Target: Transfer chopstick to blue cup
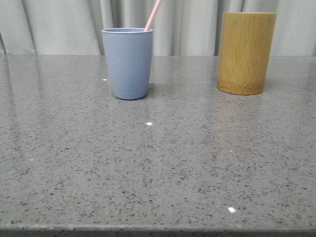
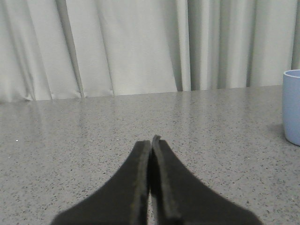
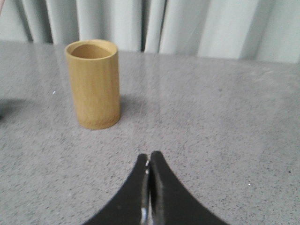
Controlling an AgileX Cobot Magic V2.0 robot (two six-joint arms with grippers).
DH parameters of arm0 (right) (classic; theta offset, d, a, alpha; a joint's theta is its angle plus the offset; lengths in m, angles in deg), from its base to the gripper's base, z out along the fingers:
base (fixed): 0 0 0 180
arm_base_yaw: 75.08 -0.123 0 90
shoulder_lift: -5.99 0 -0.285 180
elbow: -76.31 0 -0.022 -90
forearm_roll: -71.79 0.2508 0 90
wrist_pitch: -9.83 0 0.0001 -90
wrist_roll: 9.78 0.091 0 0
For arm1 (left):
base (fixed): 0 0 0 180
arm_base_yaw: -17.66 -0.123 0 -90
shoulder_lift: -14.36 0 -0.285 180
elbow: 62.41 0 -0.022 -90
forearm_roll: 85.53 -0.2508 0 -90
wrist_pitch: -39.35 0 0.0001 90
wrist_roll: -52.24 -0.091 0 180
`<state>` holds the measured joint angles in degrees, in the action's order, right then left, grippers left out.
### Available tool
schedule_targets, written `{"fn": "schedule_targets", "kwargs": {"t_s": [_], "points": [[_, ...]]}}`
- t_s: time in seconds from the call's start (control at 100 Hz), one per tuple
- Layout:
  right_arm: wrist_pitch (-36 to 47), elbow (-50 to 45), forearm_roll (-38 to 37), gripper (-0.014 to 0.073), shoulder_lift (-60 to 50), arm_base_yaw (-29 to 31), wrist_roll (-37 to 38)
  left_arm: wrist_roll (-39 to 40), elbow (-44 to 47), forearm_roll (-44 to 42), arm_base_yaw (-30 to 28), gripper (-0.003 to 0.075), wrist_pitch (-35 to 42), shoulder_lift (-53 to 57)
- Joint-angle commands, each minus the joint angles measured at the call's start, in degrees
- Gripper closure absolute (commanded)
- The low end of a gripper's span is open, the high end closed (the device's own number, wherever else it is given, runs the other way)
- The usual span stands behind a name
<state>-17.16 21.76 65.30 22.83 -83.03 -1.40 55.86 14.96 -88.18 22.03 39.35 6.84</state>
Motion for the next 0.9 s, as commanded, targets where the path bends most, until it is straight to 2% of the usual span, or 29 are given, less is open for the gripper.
{"fn": "schedule_targets", "kwargs": {"t_s": [0.0,0.16,0.56,0.89], "points": [[10.6,-3.9,-1.0,0.0662,-3.9,1.6,-0.5,0.3,0.5,0.0,-0.2,0.0739,4.4,2.0],[18.0,-12.7,-0.5,0.0662,-11.0,3.0,-0.5,0.3,0.5,0.0,-0.2,0.0739,4.4,2.0],[25.6,-24.4,0.3,0.0662,-10.5,3.4,-0.5,0.3,0.5,0.0,-0.2,0.0739,4.4,2.0],[26.3,-24.3,0.3,0.0662,-10.5,3.4,-0.5,0.3,0.5,0.0,-0.2,0.0739,4.4,2.0]]}}
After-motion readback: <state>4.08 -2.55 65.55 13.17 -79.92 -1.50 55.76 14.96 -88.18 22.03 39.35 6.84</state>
